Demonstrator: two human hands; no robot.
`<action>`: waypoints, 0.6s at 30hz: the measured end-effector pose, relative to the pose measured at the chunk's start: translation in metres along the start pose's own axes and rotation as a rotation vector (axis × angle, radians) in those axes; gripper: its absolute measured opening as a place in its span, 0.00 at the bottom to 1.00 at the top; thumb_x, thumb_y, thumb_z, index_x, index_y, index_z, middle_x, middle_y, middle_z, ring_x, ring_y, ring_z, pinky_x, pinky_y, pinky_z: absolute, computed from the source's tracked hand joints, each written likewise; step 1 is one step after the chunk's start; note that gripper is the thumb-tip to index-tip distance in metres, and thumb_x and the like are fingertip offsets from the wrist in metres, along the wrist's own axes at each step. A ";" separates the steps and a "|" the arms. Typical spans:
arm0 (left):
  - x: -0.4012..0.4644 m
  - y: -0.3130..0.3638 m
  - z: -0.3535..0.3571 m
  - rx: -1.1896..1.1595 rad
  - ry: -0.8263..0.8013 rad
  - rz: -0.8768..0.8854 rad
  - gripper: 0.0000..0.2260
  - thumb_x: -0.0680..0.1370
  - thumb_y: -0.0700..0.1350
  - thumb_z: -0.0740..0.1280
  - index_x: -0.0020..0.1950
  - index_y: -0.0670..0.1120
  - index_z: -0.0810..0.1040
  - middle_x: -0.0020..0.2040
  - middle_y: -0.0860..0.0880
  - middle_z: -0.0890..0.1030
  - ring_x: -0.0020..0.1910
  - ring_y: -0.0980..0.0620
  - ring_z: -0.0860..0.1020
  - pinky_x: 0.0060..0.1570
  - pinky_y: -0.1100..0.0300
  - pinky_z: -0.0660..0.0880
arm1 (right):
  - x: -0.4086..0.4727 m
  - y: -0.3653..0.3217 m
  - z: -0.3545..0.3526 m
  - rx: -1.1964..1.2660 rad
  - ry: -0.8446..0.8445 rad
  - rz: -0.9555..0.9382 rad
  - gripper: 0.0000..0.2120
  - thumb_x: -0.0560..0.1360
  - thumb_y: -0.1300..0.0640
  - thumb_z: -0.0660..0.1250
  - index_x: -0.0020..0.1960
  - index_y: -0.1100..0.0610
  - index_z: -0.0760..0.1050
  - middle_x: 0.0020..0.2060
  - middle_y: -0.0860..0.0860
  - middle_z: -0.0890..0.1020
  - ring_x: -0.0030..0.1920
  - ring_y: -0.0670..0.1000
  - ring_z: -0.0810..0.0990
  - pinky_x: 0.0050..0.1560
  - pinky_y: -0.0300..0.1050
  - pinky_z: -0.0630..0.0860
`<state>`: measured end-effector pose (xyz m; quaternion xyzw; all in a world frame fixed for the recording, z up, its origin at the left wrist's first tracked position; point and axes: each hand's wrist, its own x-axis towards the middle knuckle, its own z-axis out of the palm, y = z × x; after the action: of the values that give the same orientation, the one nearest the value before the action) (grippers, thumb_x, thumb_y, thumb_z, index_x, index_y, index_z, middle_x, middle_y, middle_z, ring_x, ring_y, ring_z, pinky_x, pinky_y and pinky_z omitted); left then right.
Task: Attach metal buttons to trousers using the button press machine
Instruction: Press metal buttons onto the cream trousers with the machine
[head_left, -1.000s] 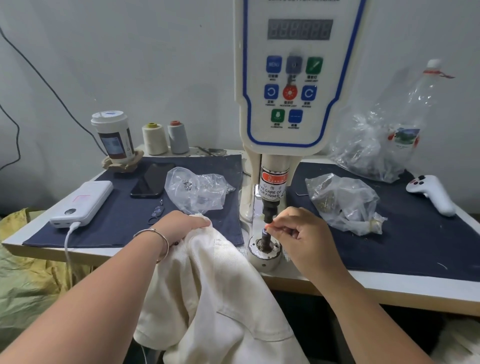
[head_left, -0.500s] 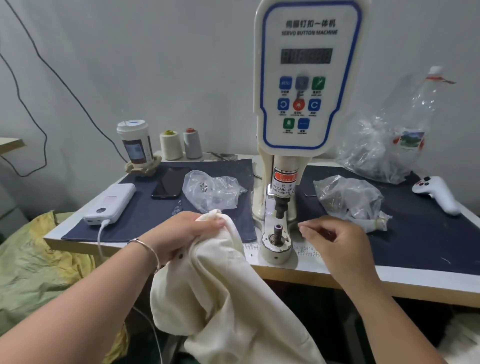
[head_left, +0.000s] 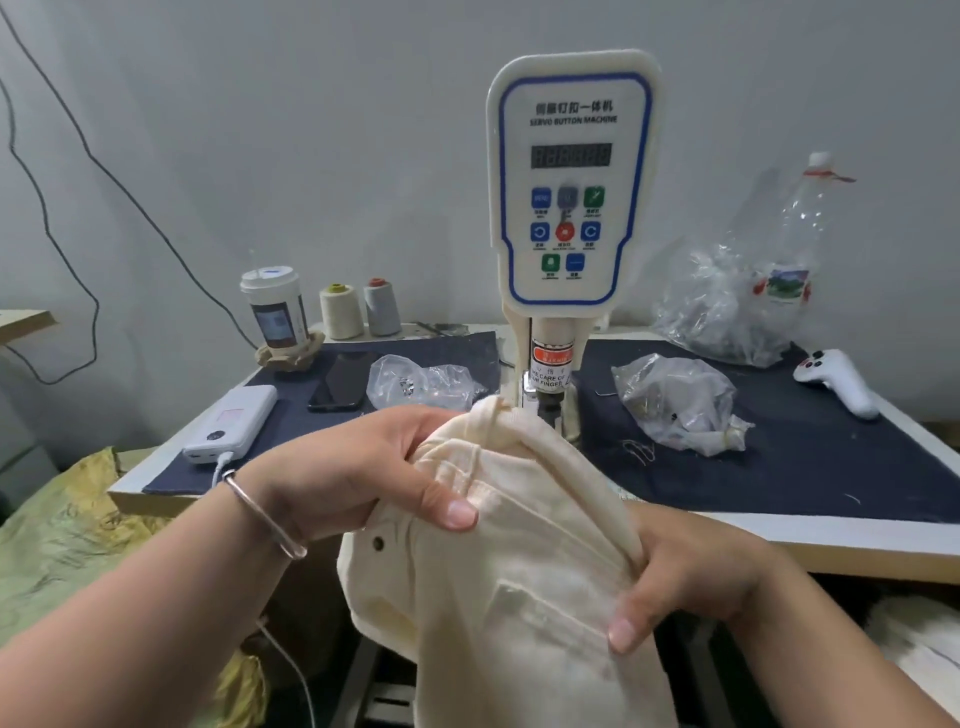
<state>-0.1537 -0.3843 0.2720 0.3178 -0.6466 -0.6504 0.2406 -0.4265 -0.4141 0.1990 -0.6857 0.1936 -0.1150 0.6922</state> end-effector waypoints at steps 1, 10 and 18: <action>0.000 -0.003 -0.003 0.026 -0.025 -0.046 0.25 0.66 0.35 0.75 0.63 0.35 0.77 0.54 0.38 0.81 0.51 0.43 0.81 0.50 0.53 0.80 | -0.006 0.004 -0.005 0.018 0.016 0.010 0.29 0.60 0.65 0.76 0.60 0.68 0.75 0.53 0.66 0.80 0.51 0.58 0.79 0.53 0.50 0.76; 0.016 -0.063 -0.011 -0.177 0.113 -0.288 0.20 0.75 0.42 0.70 0.64 0.32 0.76 0.62 0.32 0.78 0.55 0.39 0.80 0.58 0.48 0.78 | -0.007 0.034 -0.031 0.466 0.350 0.022 0.29 0.65 0.57 0.79 0.62 0.66 0.77 0.53 0.63 0.82 0.45 0.56 0.84 0.45 0.47 0.81; 0.073 -0.083 -0.002 -0.378 0.603 -0.365 0.16 0.78 0.45 0.68 0.61 0.35 0.80 0.57 0.35 0.82 0.49 0.42 0.82 0.49 0.54 0.79 | 0.031 -0.007 -0.074 0.557 0.735 0.278 0.16 0.78 0.59 0.64 0.64 0.64 0.76 0.48 0.62 0.81 0.42 0.56 0.81 0.42 0.48 0.80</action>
<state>-0.1937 -0.4349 0.1818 0.5541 -0.3488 -0.6676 0.3545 -0.4292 -0.4947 0.2038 -0.3556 0.4770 -0.3036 0.7442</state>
